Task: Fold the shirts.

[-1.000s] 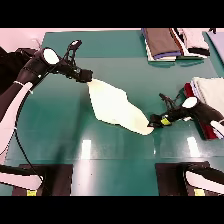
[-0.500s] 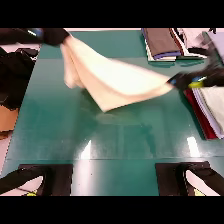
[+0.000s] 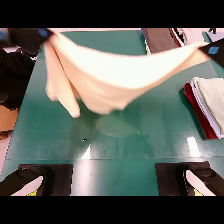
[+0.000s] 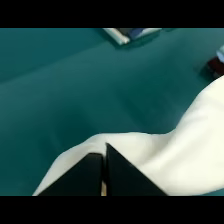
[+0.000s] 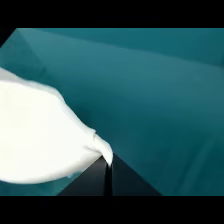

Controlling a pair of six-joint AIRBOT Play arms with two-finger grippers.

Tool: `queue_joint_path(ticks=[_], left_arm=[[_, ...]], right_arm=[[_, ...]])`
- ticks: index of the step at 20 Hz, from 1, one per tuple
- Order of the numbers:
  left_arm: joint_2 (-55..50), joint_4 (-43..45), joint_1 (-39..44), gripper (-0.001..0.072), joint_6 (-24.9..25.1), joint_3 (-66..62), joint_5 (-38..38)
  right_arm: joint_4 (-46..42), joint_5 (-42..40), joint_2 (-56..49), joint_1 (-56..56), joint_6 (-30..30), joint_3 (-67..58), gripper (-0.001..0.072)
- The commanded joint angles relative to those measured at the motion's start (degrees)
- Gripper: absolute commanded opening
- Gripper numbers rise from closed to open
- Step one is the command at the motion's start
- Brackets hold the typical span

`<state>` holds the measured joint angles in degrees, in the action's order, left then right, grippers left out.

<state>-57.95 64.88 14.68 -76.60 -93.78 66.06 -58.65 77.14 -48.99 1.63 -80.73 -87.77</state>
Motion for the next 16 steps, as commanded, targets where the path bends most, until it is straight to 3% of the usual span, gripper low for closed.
queue_joint_path(ticks=[1,4,5,6,7,12,16], left_arm=[[-0.74,-0.35,2.29,0.0025,0.42,14.45,1.44],[-0.74,-0.72,7.61,0.0028,2.05,30.01,0.85],[-0.74,-1.20,9.22,0.0117,2.03,34.03,0.83],[-0.74,-1.73,10.03,0.0387,1.81,36.39,0.83],[-0.72,-1.97,9.92,0.0504,1.46,37.00,1.25],[3.82,-1.64,-3.15,0.0500,0.81,29.09,-1.25],[2.27,-1.57,-15.61,0.0500,-1.42,32.81,-2.58]], right_arm=[[-0.04,0.22,-3.23,-3.04,-0.48,5.53,0.0013],[-0.02,-2.12,-6.40,-4.15,-0.48,11.87,0.0013],[0.07,-2.21,-7.19,-4.15,-0.48,13.42,0.0013],[0.13,-2.23,-7.74,-4.15,-0.46,14.67,0.0013],[0.11,-2.34,-8.20,-4.15,-0.46,15.65,0.0013],[0.09,-5.20,-7.63,-4.15,-0.46,16.81,0.0013],[0.09,-6.54,-5.66,-4.15,-0.46,16.79,0.0013]])
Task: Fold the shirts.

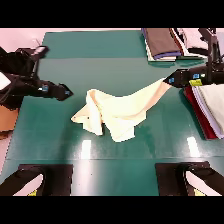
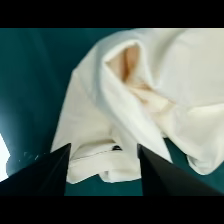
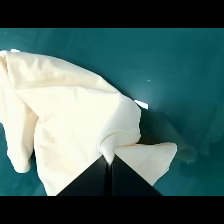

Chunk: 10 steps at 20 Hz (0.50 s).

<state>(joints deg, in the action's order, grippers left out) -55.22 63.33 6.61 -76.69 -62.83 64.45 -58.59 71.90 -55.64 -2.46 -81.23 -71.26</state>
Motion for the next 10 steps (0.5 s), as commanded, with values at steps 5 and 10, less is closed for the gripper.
queue_joint_path(ticks=[5,10], left_arm=[[-7.06,-3.82,-10.82,0.0500,-1.03,16.22,-2.78],[-13.35,-12.79,-10.75,0.0500,1.81,21.18,-5.01]], right_arm=[[0.11,-1.46,1.05,-0.07,0.04,0.31,0.0013],[0.15,-1.42,0.50,-0.09,0.04,0.31,0.0013]])
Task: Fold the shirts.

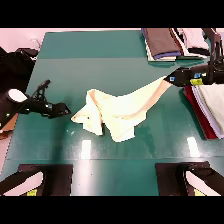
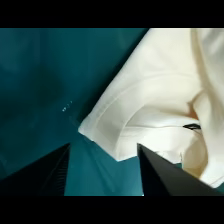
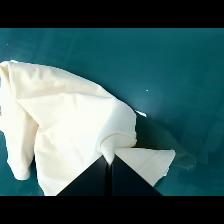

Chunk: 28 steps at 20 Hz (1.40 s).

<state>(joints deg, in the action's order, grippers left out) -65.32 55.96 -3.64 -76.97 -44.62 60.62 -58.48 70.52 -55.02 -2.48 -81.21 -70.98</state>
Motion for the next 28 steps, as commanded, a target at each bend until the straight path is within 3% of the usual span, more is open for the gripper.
queue_joint_path(ticks=[1,6,7,8,9,14,23,28], left_arm=[[-4.28,-6.84,-0.31,0.0501,2.54,2.97,-1.27],[-6.62,-8.13,4.68,0.0498,1.66,2.60,-6.14],[-6.51,-8.83,4.72,0.0466,0.81,2.25,-7.06],[-6.51,-8.81,4.39,0.0180,0.57,1.29,-7.43],[-6.47,-8.41,3.96,0.0037,0.59,-0.24,-7.48],[-1.16,-7.96,0.28,0.0026,0.66,-16.13,-4.52],[21.55,-1.64,-3.54,0.0025,1.88,-50.86,-4.66],[25.99,-0.33,-3.54,0.0024,2.03,-63.10,-4.31]], right_arm=[[0.02,-0.04,-0.11,-0.07,0.02,0.02,0.0013],[0.02,-0.02,-0.11,-0.07,0.02,0.00,0.0013],[0.02,-0.04,-0.07,-0.04,0.04,0.00,0.0013],[0.00,-0.07,0.11,-0.04,0.17,0.00,0.0013],[-0.15,-0.39,0.57,0.02,0.35,0.00,0.0013],[-0.07,-2.08,3.98,3.32,1.36,-4.48,0.0013],[-0.22,5.95,4.42,9.92,3.32,-36.20,0.0013],[-0.09,8.63,4.42,19.98,3.28,-48.33,0.0012]])
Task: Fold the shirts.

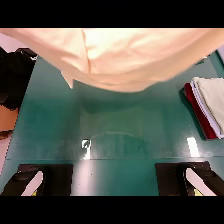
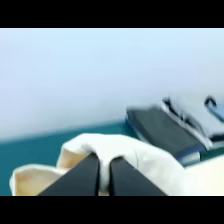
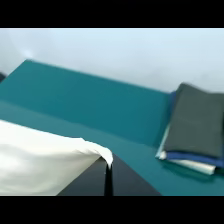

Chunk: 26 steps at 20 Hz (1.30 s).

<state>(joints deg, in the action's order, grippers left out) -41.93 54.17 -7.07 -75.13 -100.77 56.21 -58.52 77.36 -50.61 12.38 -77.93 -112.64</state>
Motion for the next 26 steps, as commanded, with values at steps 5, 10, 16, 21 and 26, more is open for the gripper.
queue_joint_path(ticks=[5,10,16,21,26], left_arm=[[0.20,1.55,-0.11,0.0024,0.11,-8.68,2.49],[-12.61,1.29,-0.11,0.0024,-1.53,-1.66,13.25],[-28.98,1.46,3.06,0.0025,0.92,25.97,9.09],[-39.34,1.40,1.49,0.0028,1.70,28.00,-0.76],[-39.19,1.44,-8.90,0.0610,0.20,21.31,11.50]], right_arm=[[1.18,1.70,-0.70,12.17,-0.59,-7.45,0.0011],[4.28,2.82,-9.20,8.24,-0.66,2.82,0.0012],[-8.98,1.51,-29.22,-6.64,-3.61,14.47,0.0012],[-8.96,-2.08,-42.51,-10.93,-5.64,8.63,0.0088],[-8.48,5.99,-43.91,-9.49,-5.40,1.20,0.0306]])
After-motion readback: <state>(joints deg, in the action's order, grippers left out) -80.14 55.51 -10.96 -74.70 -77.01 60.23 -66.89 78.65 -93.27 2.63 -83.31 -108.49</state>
